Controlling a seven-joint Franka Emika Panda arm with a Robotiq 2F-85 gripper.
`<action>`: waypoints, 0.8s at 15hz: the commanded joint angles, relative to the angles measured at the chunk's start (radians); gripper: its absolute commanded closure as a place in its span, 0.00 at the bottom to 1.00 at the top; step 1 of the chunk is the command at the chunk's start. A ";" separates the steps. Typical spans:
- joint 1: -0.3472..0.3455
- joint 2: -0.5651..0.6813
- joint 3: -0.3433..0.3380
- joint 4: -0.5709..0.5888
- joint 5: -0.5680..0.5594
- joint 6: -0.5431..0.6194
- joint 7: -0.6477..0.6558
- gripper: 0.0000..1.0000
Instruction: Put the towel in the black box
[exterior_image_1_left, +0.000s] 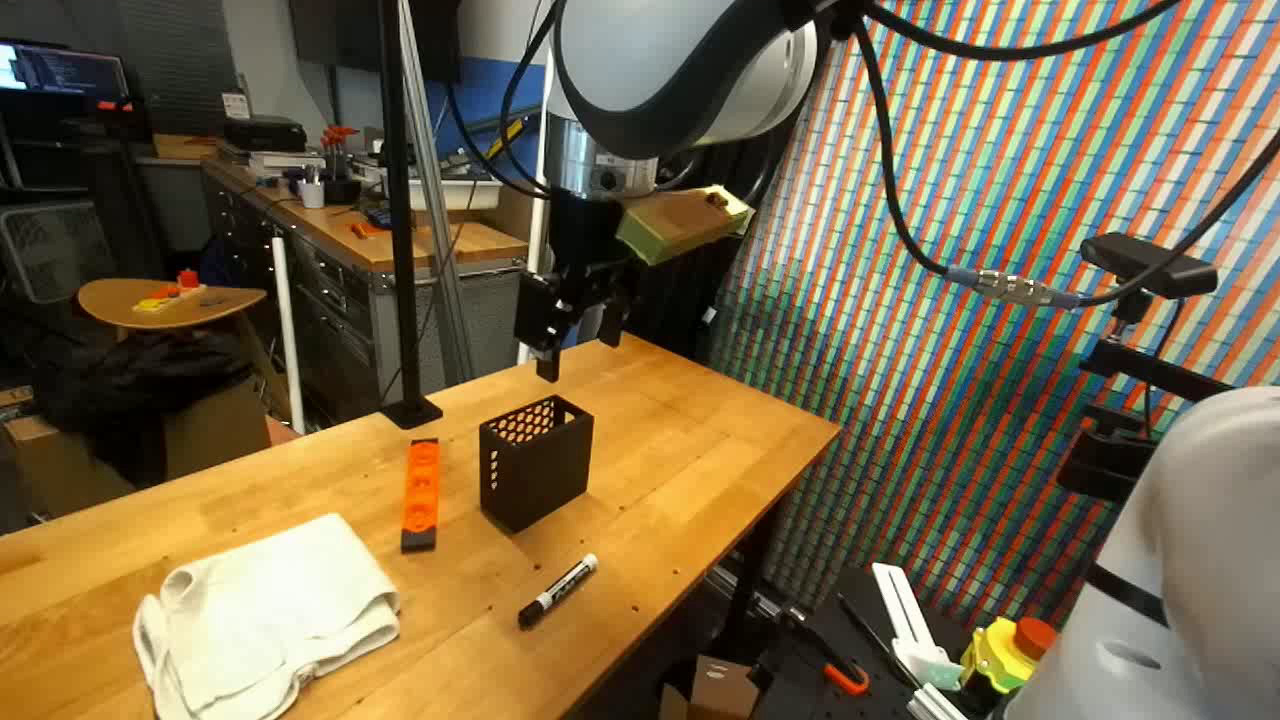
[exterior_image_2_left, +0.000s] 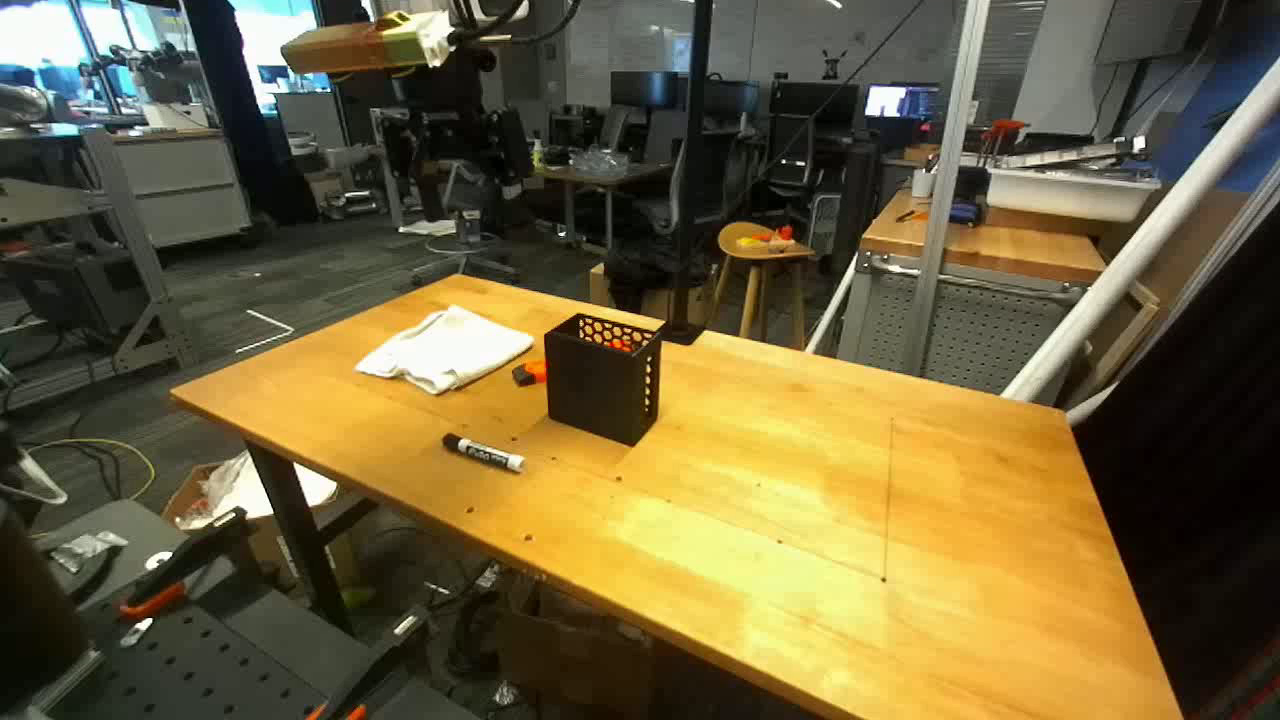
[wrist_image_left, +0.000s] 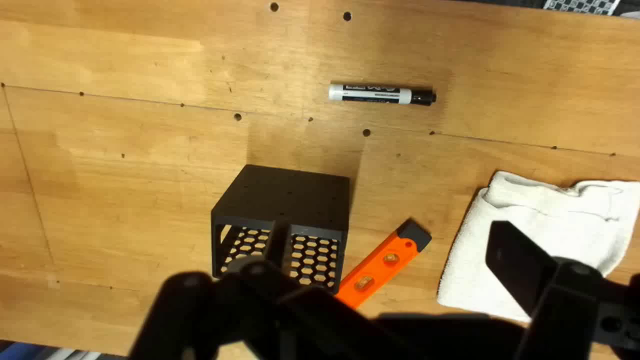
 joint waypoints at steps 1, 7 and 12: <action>0.012 0.000 -0.012 0.006 -0.004 -0.002 0.004 0.00; 0.012 -0.003 -0.012 0.019 -0.004 -0.002 0.003 0.00; 0.012 -0.003 -0.012 0.019 -0.004 -0.002 0.004 0.00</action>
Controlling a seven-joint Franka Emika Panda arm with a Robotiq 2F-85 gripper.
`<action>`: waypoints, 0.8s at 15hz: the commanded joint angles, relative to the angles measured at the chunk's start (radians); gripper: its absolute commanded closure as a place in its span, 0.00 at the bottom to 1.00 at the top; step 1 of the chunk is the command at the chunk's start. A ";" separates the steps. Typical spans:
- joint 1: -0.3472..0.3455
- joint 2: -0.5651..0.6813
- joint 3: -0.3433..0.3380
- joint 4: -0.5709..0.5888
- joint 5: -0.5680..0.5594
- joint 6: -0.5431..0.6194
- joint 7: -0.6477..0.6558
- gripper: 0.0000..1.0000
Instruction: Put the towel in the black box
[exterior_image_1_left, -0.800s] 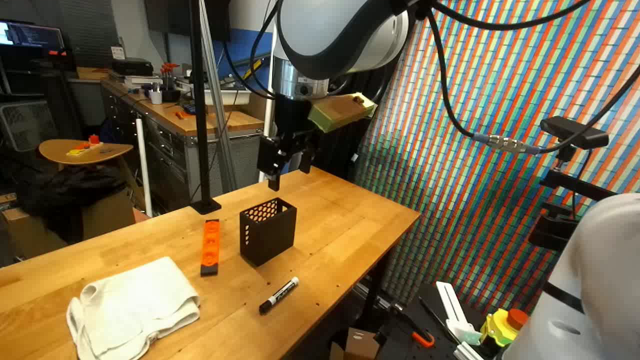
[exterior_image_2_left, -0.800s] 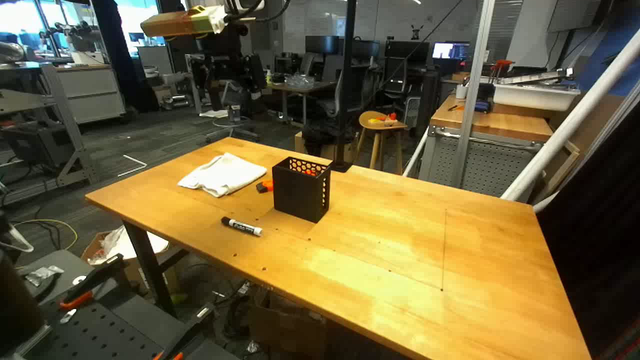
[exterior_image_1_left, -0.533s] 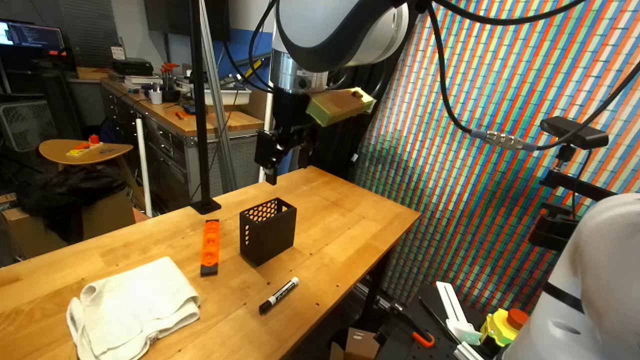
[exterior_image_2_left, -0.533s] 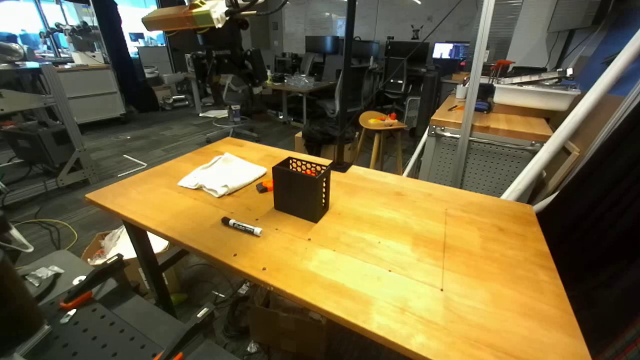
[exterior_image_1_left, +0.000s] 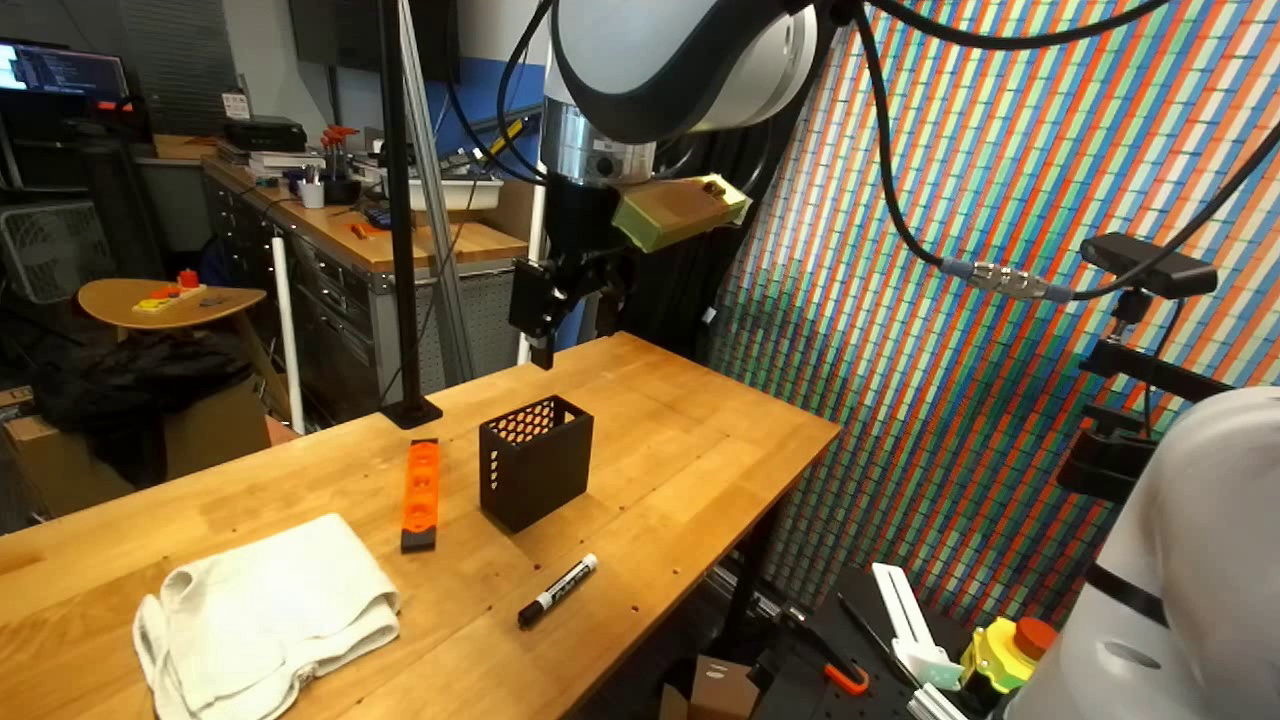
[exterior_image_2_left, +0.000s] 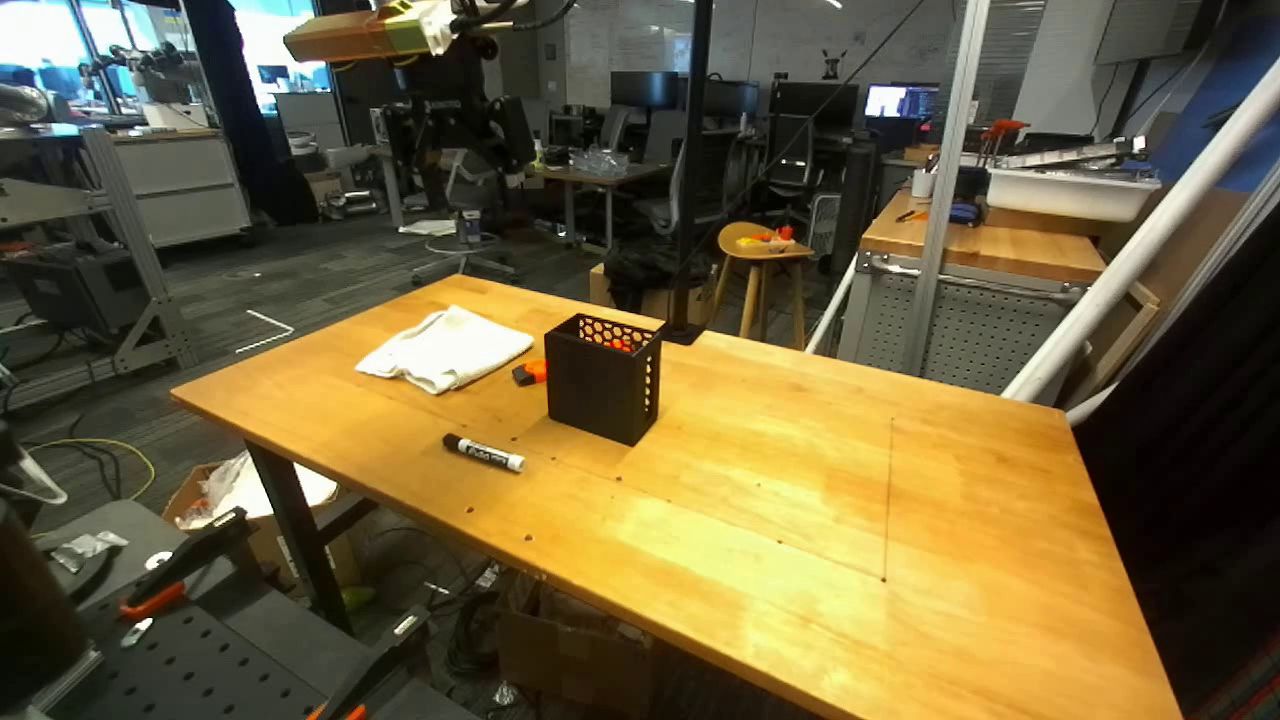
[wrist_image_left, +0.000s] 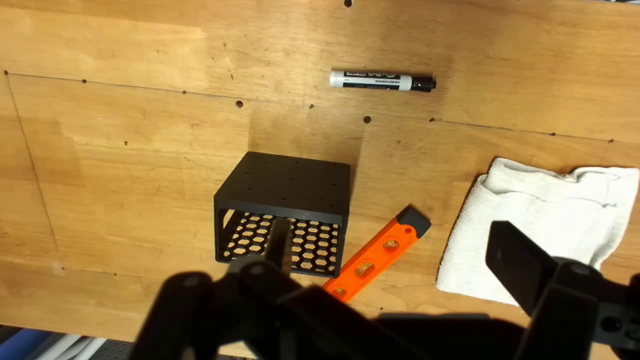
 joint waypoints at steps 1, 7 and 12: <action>0.012 0.000 -0.012 0.002 -0.004 -0.003 0.004 0.00; 0.012 0.000 -0.012 0.002 -0.004 -0.003 0.003 0.00; 0.063 0.028 0.050 0.022 -0.006 -0.001 0.053 0.00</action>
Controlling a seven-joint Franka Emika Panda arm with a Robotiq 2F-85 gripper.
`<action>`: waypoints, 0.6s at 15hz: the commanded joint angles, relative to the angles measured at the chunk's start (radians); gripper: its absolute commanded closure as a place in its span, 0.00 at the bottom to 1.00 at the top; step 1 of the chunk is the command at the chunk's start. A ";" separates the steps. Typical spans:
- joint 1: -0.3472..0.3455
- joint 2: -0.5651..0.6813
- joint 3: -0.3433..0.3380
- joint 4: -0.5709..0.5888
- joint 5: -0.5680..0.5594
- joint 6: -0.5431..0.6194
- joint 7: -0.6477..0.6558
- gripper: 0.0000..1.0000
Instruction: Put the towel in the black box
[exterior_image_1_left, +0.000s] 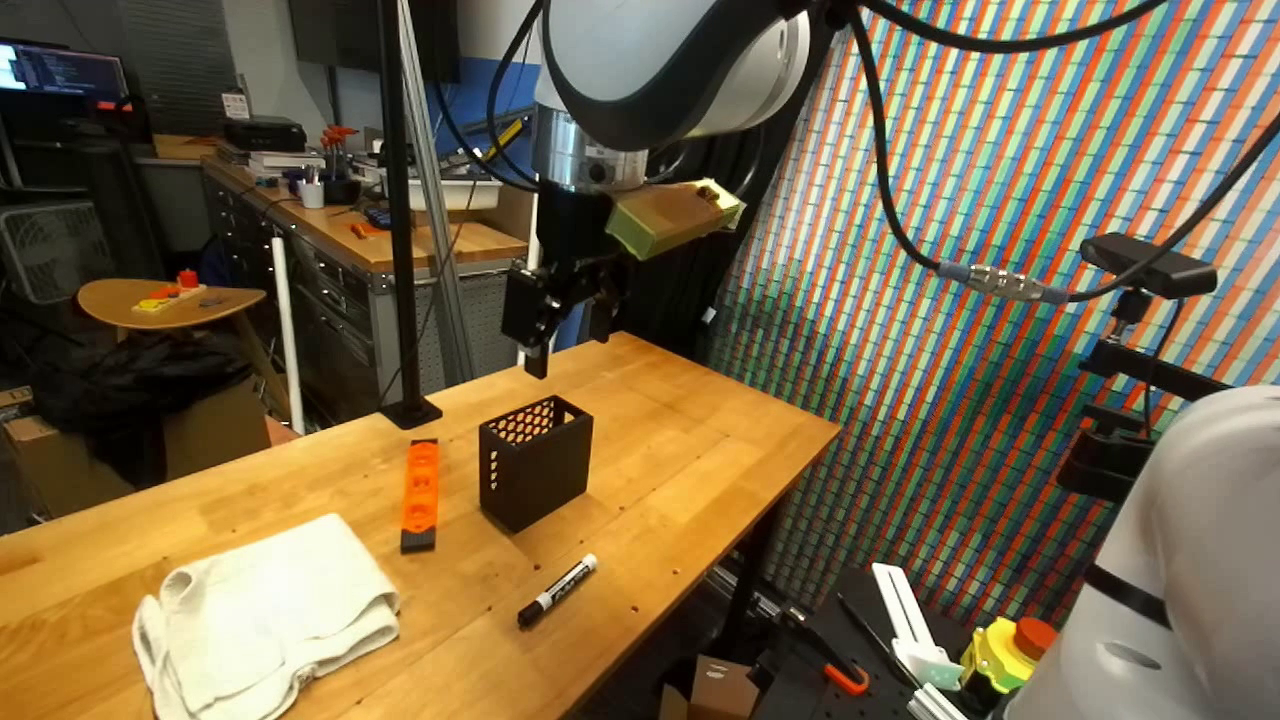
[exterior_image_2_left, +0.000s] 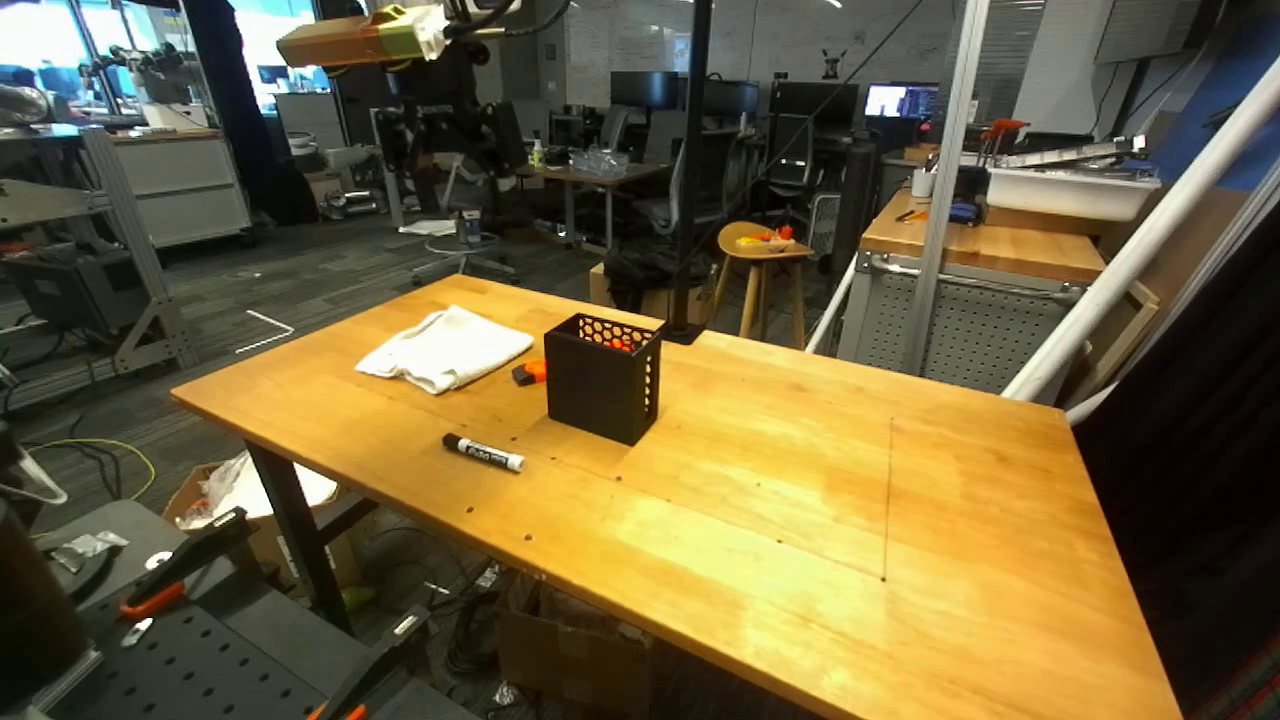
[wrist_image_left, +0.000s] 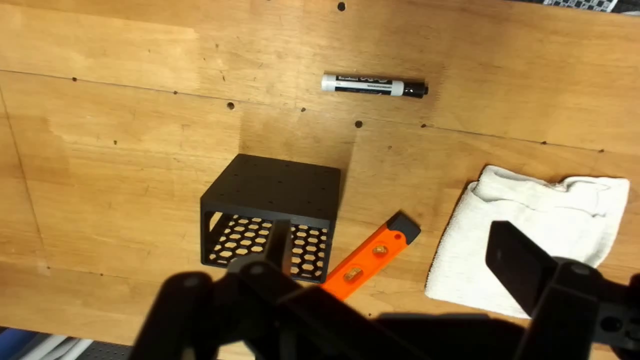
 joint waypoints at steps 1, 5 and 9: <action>0.063 0.033 0.065 0.033 -0.006 0.004 0.074 0.00; 0.141 0.123 0.180 0.105 -0.034 0.021 0.198 0.00; 0.201 0.257 0.265 0.224 -0.114 0.037 0.313 0.00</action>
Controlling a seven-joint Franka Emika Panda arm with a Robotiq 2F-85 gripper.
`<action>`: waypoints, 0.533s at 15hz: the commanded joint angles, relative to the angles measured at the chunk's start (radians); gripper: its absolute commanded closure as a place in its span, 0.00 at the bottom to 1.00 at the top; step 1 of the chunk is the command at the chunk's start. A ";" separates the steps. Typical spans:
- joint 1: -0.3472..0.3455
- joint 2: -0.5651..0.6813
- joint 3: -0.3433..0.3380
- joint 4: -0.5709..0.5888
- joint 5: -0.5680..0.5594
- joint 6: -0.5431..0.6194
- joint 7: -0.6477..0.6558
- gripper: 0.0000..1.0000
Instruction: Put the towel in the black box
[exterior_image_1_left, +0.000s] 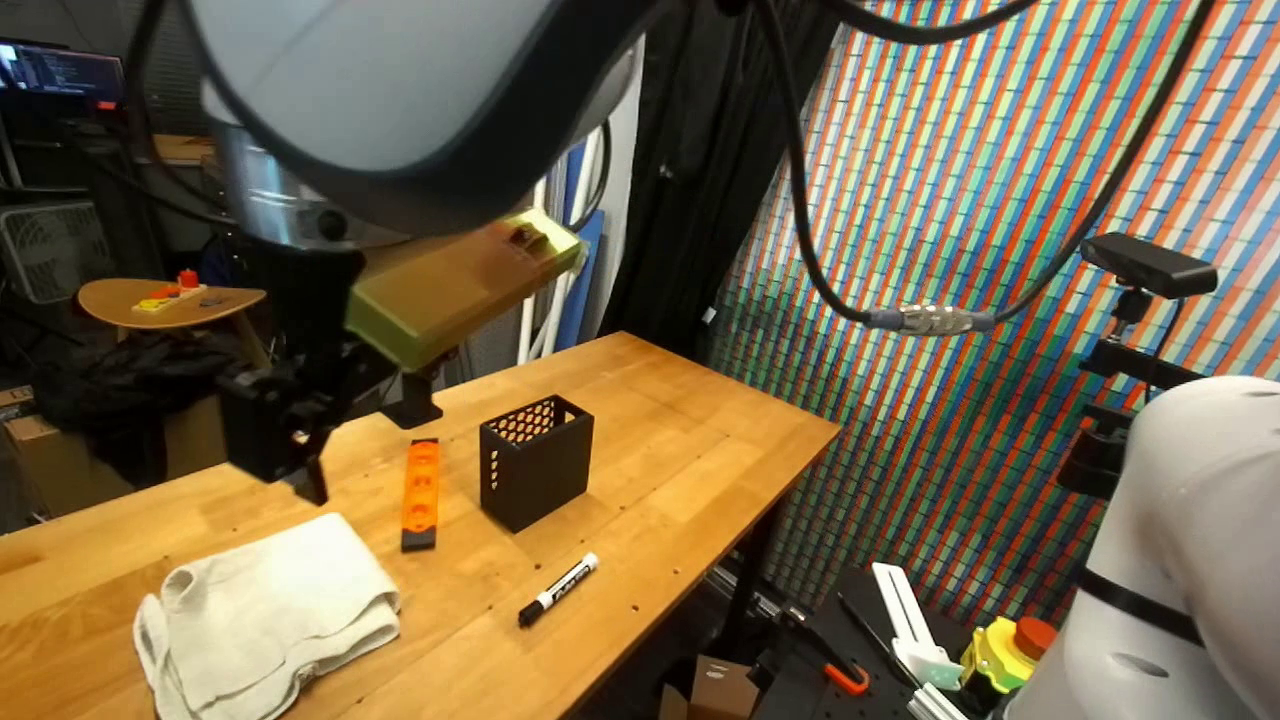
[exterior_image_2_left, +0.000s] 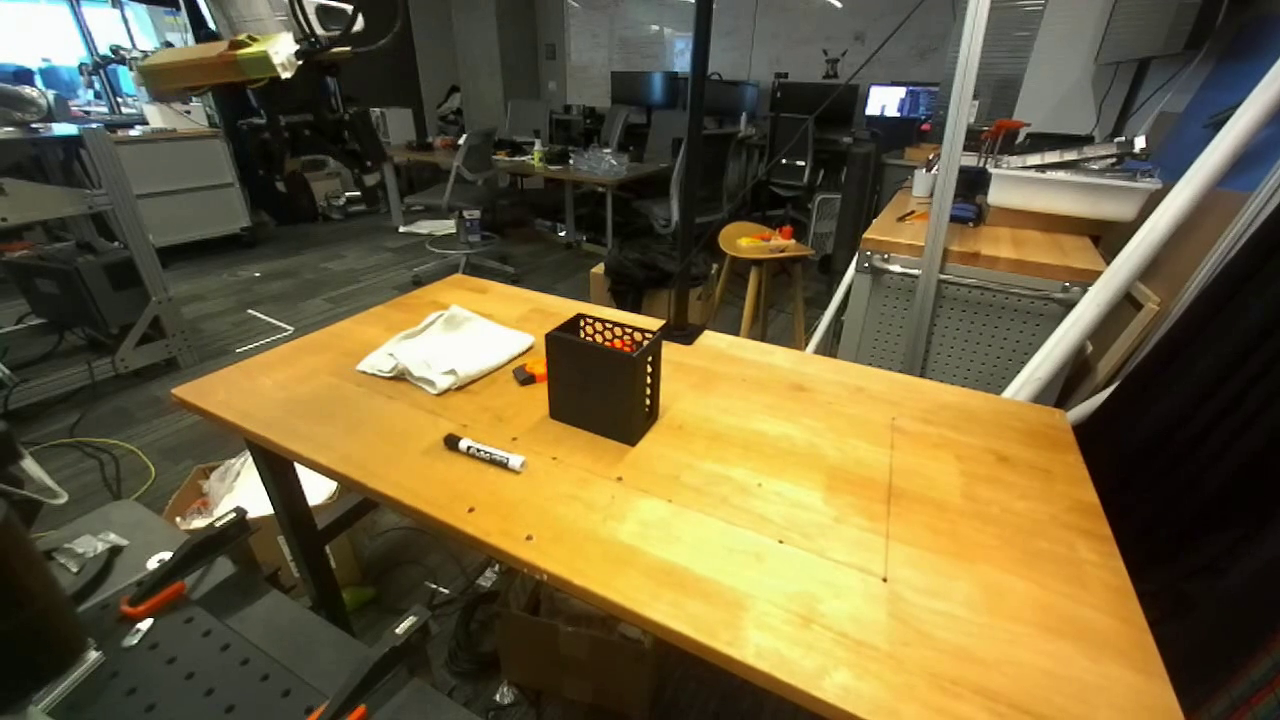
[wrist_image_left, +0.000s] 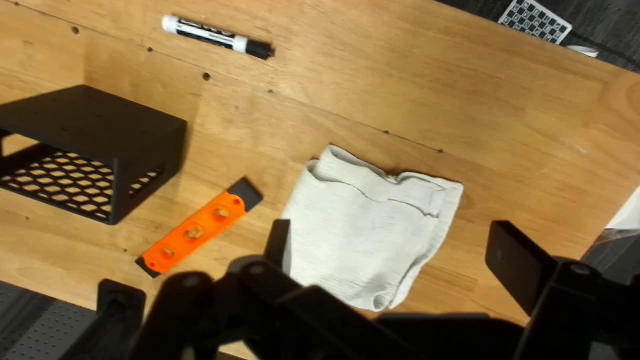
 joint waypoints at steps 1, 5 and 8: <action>0.044 0.160 0.044 0.155 -0.105 0.006 0.095 0.00; 0.105 0.370 0.022 0.376 -0.254 -0.012 0.079 0.00; 0.147 0.507 -0.027 0.533 -0.313 -0.006 0.023 0.00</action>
